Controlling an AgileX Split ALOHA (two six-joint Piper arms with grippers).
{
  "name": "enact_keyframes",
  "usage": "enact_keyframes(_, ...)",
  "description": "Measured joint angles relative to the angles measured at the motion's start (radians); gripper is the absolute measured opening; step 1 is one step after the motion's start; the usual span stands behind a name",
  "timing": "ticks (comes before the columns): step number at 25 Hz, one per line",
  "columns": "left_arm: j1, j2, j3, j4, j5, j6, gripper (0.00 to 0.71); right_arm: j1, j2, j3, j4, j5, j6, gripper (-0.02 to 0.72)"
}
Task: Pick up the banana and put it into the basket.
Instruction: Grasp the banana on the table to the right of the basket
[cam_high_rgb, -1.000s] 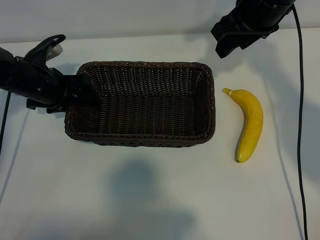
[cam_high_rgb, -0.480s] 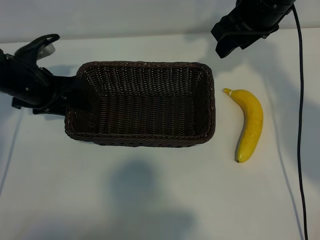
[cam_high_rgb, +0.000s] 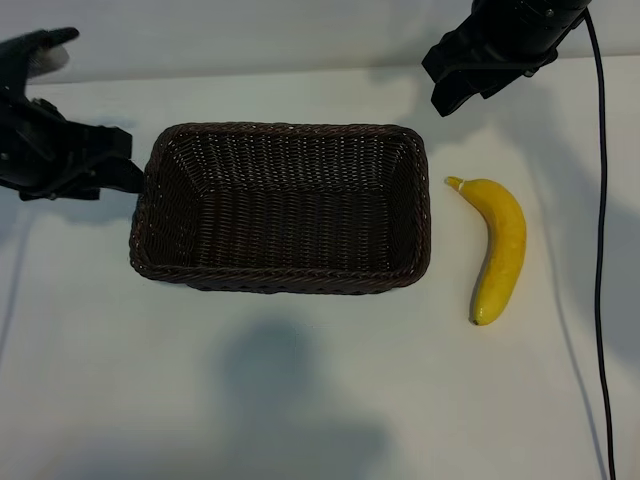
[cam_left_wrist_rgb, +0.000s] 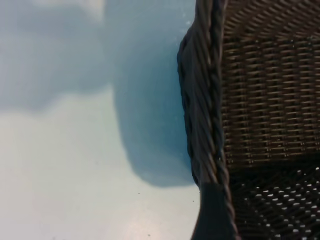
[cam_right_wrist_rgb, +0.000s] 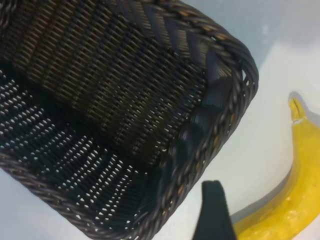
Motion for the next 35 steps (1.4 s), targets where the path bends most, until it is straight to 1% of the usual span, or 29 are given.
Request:
enact_keyframes(5,0.000,-0.064,0.000,0.030,0.033,-0.010,0.547,0.000,0.000,0.000,0.000,0.000,0.000,0.524)
enact_keyframes(10,0.000,-0.123,0.000,0.028,0.067,-0.001,0.547,0.000,0.000,0.000,0.000,0.000,0.000,0.524)
enact_keyframes(12,0.000,-0.139,0.004,0.007,0.081,0.022,0.547,0.000,0.000,0.000,0.000,0.000,0.000,0.524)
enact_keyframes(17,0.000,-0.151,0.043,-0.067,0.087,0.092,0.547,0.000,0.000,0.000,0.000,0.000,0.000,0.524)
enact_keyframes(30,0.000,-0.156,0.051,-0.083,0.085,0.101,0.547,0.000,0.000,0.000,-0.002,0.000,0.015,0.524)
enact_keyframes(32,0.000,-0.156,0.051,-0.083,0.085,0.103,0.547,0.000,0.000,0.000,-0.015,0.000,0.018,0.524)
enact_keyframes(35,0.000,-0.156,0.051,-0.083,0.085,0.110,0.547,0.000,0.000,0.000,-0.084,0.001,0.048,0.526)
